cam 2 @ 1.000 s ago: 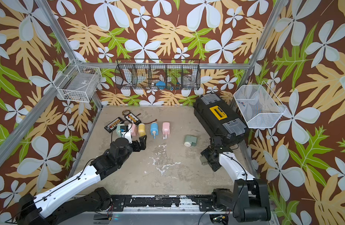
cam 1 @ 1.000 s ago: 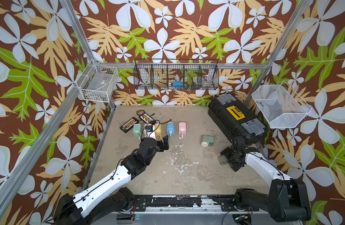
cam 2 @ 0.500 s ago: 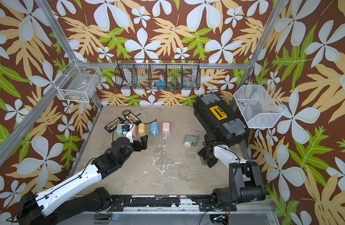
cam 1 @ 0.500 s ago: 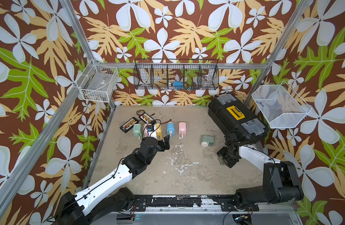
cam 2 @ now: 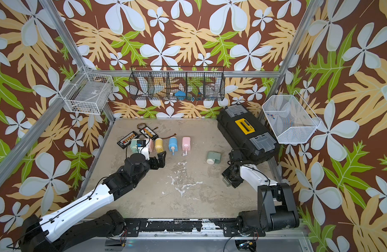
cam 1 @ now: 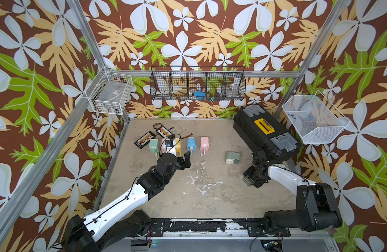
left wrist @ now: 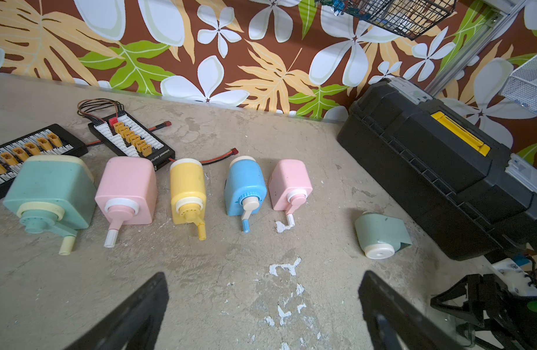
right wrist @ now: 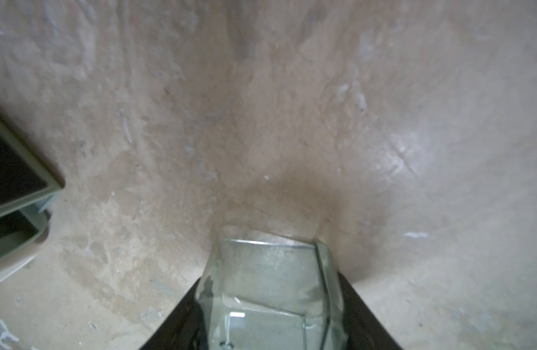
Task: Put the tray back into the pencil sharpener
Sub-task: Pick up the container from the center of the board, then place the container at the center of the board.
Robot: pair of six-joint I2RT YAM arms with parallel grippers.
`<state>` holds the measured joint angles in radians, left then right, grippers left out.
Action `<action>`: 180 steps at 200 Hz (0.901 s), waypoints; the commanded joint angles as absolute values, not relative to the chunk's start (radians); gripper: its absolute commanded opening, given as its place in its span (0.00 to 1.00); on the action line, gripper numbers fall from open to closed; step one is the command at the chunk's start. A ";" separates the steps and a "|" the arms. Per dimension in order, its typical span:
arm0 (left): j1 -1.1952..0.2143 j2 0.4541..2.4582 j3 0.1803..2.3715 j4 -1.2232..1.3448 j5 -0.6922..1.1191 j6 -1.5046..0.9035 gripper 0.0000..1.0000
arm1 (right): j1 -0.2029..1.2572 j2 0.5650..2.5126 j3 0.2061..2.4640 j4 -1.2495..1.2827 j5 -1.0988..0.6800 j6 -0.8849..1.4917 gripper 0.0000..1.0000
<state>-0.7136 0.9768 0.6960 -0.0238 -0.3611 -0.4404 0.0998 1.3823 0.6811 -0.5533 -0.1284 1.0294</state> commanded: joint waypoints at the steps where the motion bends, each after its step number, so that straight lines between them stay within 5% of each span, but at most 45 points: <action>1: -0.712 0.956 0.674 0.034 -0.266 -0.452 0.97 | 0.103 1.355 0.669 -0.519 -0.212 0.974 0.50; 115: -0.762 1.035 0.347 0.826 0.518 -0.554 0.68 | 0.150 1.122 0.753 -0.460 -0.809 0.851 0.48; 180: -0.833 1.193 0.314 1.146 0.602 -0.579 0.61 | 0.311 1.127 0.836 -0.336 -0.937 1.006 0.49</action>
